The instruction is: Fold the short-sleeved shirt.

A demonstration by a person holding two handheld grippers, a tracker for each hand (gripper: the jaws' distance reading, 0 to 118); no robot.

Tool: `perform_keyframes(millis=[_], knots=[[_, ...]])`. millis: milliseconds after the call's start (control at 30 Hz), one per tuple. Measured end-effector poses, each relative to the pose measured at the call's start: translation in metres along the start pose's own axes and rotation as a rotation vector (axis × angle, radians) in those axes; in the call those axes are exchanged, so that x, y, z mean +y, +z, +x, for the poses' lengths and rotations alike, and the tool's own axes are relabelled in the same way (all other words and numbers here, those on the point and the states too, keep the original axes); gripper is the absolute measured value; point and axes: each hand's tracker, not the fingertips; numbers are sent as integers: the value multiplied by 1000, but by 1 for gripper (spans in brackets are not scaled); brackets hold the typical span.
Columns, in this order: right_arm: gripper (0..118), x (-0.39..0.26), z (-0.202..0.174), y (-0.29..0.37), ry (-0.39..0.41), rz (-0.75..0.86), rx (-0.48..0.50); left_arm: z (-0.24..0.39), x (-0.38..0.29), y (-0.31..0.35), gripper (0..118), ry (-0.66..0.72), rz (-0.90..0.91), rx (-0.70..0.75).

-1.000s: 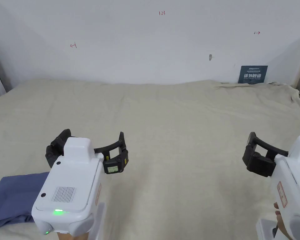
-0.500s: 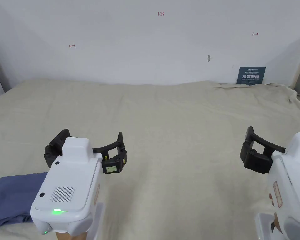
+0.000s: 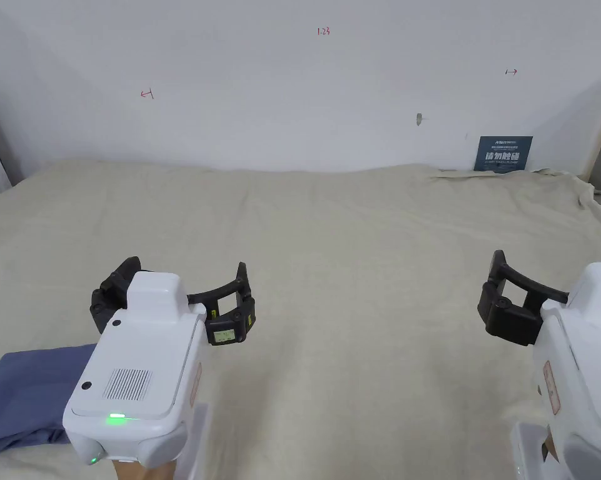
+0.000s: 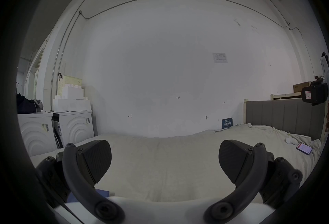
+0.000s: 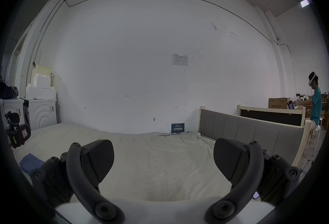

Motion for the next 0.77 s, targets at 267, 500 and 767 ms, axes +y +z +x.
perform_keyframes(millis=[267, 500, 767], knots=[[112, 1, -2, 4, 13, 8, 5, -1, 0, 2, 118, -2, -1, 1], [112, 0, 1, 4, 3, 6, 7, -1, 1, 3, 118, -7, 1, -3], [112, -3, 2, 5, 8, 0, 6, -1, 0, 3, 118, -11, -2, -3]])
